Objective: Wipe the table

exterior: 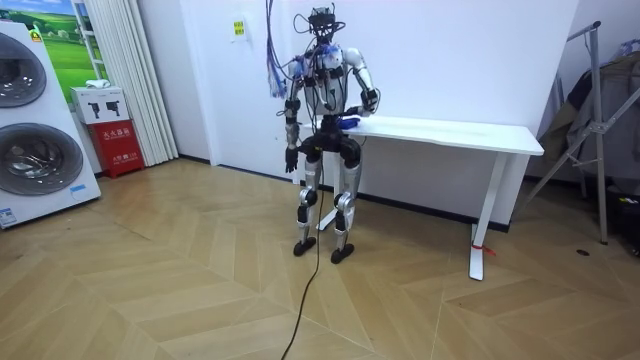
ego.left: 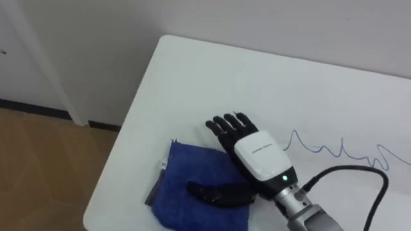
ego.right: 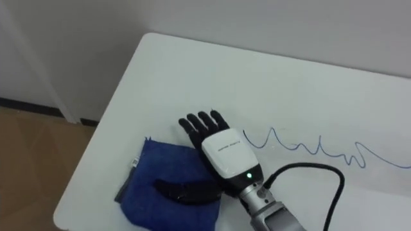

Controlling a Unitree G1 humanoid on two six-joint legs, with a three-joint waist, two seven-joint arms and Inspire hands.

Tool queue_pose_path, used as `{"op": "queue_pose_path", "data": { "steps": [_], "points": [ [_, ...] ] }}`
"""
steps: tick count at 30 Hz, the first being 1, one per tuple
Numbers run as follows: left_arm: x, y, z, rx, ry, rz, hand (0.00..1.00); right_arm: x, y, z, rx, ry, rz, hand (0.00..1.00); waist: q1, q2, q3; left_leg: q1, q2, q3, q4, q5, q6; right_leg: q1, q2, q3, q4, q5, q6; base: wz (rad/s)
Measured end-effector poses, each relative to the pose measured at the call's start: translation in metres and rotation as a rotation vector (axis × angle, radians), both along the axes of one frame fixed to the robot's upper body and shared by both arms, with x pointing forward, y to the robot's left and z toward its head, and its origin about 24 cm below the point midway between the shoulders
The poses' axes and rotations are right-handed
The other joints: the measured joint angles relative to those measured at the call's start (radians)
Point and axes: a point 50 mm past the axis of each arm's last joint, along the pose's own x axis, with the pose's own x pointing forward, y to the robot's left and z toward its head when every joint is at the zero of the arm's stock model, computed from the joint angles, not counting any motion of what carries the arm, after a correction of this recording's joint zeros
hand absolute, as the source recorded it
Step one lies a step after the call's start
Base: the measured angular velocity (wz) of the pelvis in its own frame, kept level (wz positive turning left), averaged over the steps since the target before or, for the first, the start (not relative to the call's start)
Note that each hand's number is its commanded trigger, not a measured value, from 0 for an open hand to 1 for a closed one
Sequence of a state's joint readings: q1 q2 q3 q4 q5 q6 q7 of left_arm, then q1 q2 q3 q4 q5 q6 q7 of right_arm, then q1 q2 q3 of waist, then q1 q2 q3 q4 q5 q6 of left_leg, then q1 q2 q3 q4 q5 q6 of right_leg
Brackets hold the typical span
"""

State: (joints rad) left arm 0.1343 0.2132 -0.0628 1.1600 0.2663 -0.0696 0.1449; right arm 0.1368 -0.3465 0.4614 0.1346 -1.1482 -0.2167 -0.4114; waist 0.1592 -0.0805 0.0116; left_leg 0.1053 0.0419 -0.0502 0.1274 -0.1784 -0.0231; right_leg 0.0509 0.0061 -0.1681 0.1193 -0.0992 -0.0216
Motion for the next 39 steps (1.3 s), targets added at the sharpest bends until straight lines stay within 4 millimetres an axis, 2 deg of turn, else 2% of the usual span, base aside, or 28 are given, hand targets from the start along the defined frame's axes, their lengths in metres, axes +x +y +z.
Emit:
{"op": "queue_pose_path", "data": {
  "steps": [1,2,4,5,7,18,26,33,39],
  "points": [
    [0.003,0.000,0.000,0.001,-0.001,-0.005,0.00,0.000,0.000,0.000,0.000,-0.001,0.000,0.00,0.001,0.004,0.0005,-0.001,-0.001,0.010,0.000,-0.007,0.005,0.000,0.005,0.000,0.000,-0.005,-0.001,0.00],
    [0.005,-0.001,0.000,0.001,-0.001,-0.013,0.00,0.000,0.000,0.001,0.000,-0.003,0.001,0.00,0.001,0.011,-0.0031,-0.002,0.000,0.019,0.000,-0.024,0.012,-0.001,0.009,0.001,0.000,-0.010,-0.003,0.04],
    [0.008,-0.001,0.000,0.005,0.001,-0.013,0.00,-0.002,0.001,0.001,0.008,-0.001,0.002,0.00,0.008,0.015,-0.0069,-0.004,-0.001,0.022,0.002,-0.032,0.016,-0.001,0.008,0.004,0.003,-0.010,-0.003,0.00],
    [0.005,0.000,0.000,0.009,0.011,-0.011,0.00,-0.005,0.002,0.002,0.016,-0.002,0.003,0.00,0.013,0.012,-0.0141,-0.005,-0.003,0.023,0.005,-0.034,0.018,-0.001,0.007,0.004,0.007,-0.010,-0.002,0.00],
    [0.002,0.001,0.000,0.013,0.023,-0.005,0.00,-0.007,0.004,0.005,0.028,-0.011,0.009,0.00,0.016,0.008,-0.0187,-0.001,-0.003,0.023,0.007,-0.034,0.019,0.000,0.006,0.004,0.015,-0.011,-0.001,0.00],
    [-0.001,0.000,-0.001,0.011,0.035,-0.001,0.00,-0.010,0.005,0.006,0.038,-0.012,0.017,0.00,0.014,0.014,-0.0147,0.007,-0.002,0.024,0.006,-0.033,0.018,0.005,0.007,0.006,0.016,-0.012,0.000,0.00],
    [-0.001,0.000,-0.001,0.008,0.034,-0.002,0.00,-0.011,0.006,0.006,0.046,-0.011,0.033,0.00,0.014,0.012,-0.0044,0.005,-0.002,0.024,0.002,-0.033,0.018,0.002,0.007,0.005,0.012,-0.016,0.003,0.00],
    [0.000,-0.001,-0.001,0.005,0.034,-0.008,0.00,-0.021,0.016,0.000,0.062,0.020,0.077,0.00,0.021,0.009,-0.0059,0.002,-0.002,0.024,0.001,-0.034,0.018,0.001,0.007,0.001,0.007,-0.019,0.003,0.00],
    [0.001,-0.002,-0.001,0.001,0.034,-0.016,0.00,-0.031,0.017,-0.018,0.025,0.118,0.098,0.00,0.018,-0.002,-0.0135,-0.001,-0.002,0.023,0.001,-0.034,0.019,0.001,0.006,-0.003,0.005,-0.019,0.003,0.01]
  ]
}}
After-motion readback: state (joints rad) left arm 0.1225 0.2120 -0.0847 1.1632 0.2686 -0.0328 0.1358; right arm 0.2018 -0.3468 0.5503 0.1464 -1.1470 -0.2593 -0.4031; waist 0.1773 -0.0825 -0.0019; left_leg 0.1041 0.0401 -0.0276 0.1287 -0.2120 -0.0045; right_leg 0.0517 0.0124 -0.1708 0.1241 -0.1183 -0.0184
